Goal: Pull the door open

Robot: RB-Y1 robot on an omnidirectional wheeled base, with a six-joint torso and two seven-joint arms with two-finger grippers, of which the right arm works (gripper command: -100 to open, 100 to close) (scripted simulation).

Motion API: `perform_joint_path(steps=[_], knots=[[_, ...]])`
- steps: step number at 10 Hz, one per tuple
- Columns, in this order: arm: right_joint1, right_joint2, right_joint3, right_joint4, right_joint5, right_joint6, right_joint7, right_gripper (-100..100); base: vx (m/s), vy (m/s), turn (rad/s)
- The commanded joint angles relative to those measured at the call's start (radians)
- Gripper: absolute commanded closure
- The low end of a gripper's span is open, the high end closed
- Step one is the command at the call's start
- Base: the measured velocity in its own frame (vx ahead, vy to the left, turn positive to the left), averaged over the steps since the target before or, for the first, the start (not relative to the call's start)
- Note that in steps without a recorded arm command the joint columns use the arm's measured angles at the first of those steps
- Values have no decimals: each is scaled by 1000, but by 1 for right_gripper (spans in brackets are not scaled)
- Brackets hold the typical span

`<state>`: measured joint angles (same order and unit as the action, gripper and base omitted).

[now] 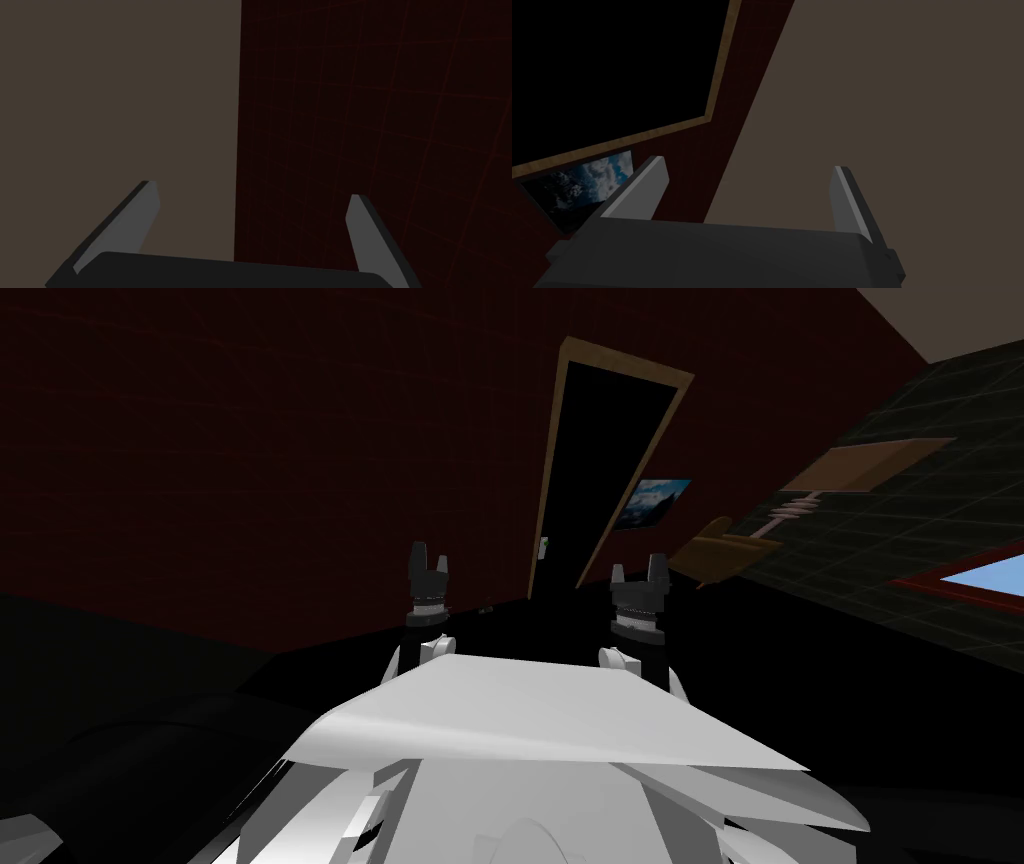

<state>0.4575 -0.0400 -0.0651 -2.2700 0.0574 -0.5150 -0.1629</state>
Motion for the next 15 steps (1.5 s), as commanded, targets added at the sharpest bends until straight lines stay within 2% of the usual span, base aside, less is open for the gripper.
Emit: perform_joint_path(steps=[1,4,15], knots=[[-18,-9,11,32,-25,3,-28,-100,-32,-4,42],[-43,-22,28,79,-61,8,-70,-100,147,-45,54],[-171,-82,111,313,-241,32,-276,-100,102,-55,53]])
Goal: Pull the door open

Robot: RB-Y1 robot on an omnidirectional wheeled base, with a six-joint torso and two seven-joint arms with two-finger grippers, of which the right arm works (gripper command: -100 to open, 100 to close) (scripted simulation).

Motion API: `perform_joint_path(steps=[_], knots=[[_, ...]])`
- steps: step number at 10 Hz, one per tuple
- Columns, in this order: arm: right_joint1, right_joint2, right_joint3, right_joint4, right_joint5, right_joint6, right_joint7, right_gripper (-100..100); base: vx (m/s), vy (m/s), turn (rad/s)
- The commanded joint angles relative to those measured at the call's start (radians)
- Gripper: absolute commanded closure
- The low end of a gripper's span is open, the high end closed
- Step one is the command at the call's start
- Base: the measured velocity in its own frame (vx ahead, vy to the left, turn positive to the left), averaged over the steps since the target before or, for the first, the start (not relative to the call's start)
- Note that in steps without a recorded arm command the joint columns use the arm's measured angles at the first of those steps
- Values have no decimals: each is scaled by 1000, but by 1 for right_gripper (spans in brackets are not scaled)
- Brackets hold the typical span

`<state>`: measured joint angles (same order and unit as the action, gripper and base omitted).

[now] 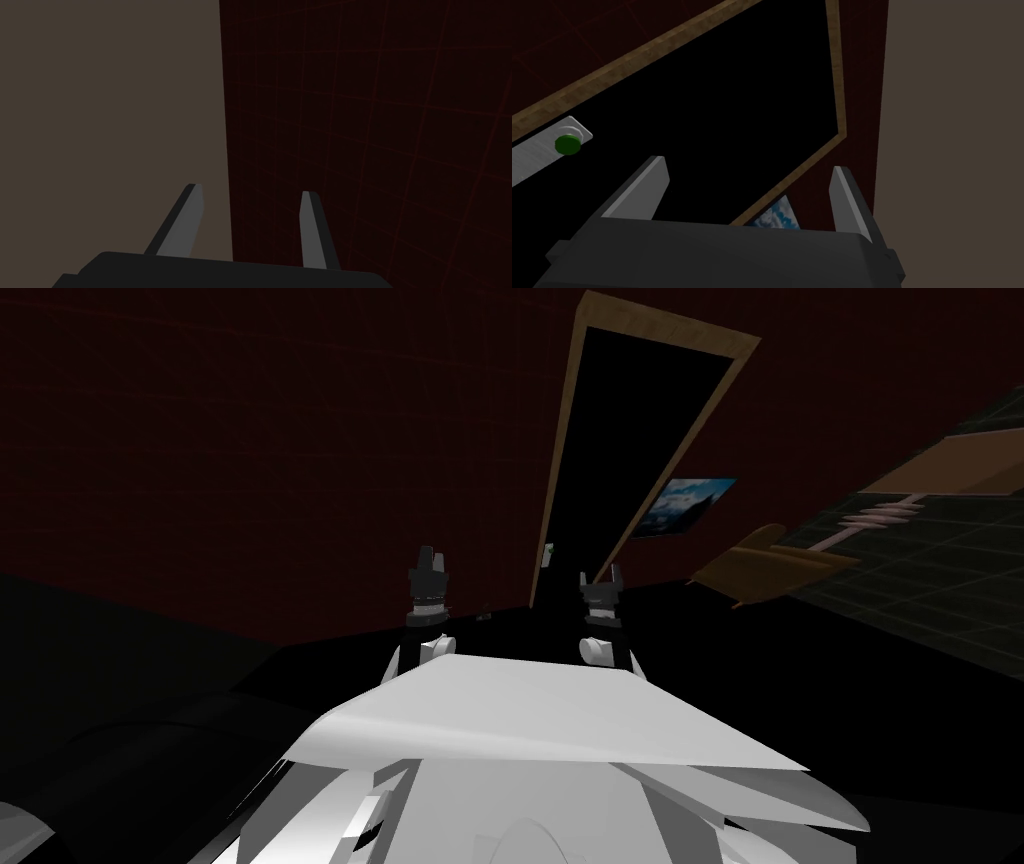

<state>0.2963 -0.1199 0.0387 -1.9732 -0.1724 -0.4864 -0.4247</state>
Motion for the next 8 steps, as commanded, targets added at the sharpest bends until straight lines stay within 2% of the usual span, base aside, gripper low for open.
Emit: perform_joint_path(steps=[1,4,5,8], knots=[[-23,-8,15,40,-29,5,-35,-100,98,-65,63],[-63,-26,41,114,-86,13,-100,-100,90,-62,64],[-63,-26,41,114,-86,13,-100,-100,57,-38,26],[-105,-44,69,191,-145,21,-168,-100,71,-46,60]])
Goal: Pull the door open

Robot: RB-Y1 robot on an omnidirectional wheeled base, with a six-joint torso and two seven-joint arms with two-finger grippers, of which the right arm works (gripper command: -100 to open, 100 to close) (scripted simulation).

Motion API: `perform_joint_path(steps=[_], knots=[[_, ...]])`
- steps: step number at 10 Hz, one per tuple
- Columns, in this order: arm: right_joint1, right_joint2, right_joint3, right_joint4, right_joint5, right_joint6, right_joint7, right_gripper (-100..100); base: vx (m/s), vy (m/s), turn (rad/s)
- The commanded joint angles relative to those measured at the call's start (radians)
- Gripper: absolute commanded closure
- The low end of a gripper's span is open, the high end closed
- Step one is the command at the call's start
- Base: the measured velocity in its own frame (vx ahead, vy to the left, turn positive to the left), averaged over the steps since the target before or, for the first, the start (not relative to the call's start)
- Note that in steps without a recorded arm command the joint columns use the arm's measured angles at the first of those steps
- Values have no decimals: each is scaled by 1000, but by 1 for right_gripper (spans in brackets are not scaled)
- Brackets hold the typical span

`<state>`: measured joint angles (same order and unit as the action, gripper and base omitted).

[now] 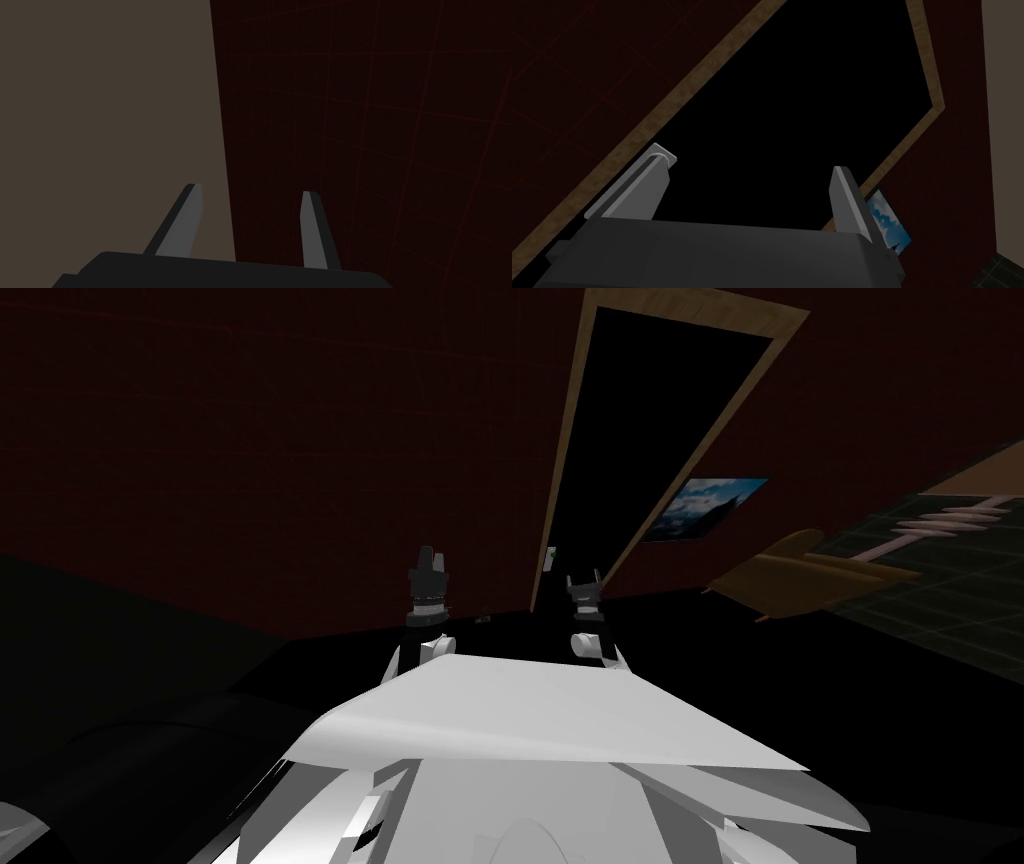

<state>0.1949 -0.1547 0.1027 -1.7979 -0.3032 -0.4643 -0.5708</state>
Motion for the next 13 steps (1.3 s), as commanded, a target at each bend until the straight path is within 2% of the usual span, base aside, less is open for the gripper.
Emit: perform_joint_path(steps=[1,2,3,13], knots=[[-18,-15,14,41,-34,1,-45,-100,83,-75,63],[-32,-22,23,68,-54,4,-68,-100,89,-84,60],[-32,-22,23,68,-54,4,-68,-100,64,-52,26],[-172,-82,113,323,-251,30,-293,-100,85,-69,64]])
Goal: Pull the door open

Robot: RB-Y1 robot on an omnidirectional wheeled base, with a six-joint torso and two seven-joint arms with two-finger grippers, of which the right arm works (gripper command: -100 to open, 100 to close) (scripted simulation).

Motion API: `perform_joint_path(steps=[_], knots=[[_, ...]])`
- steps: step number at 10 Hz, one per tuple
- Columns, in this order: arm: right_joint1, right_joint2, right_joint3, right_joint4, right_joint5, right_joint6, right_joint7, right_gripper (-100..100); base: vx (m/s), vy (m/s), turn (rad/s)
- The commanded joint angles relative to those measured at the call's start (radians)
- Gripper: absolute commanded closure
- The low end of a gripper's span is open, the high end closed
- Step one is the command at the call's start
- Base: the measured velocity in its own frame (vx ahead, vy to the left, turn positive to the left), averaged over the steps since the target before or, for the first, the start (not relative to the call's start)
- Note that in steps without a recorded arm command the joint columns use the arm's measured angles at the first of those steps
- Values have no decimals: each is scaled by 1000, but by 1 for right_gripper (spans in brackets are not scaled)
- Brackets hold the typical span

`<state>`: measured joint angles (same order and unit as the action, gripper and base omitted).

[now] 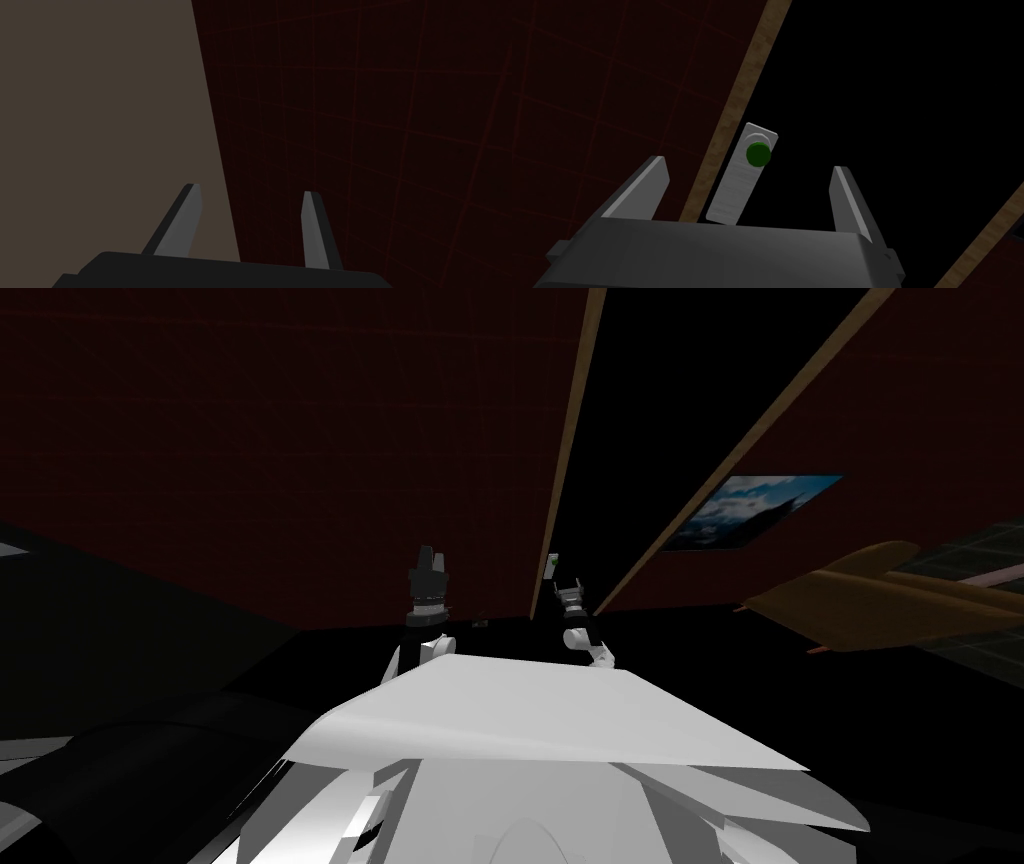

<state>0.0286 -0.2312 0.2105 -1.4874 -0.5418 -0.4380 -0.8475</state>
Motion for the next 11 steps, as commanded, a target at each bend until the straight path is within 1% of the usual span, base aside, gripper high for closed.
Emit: perform_joint_path(steps=[1,6,11], knots=[[-19,-11,14,36,-31,6,-37,-100,81,-66,51],[-80,-37,54,148,-117,17,-136,-100,83,-72,57],[-131,-58,86,241,-188,26,-217,-100,80,-65,48]])
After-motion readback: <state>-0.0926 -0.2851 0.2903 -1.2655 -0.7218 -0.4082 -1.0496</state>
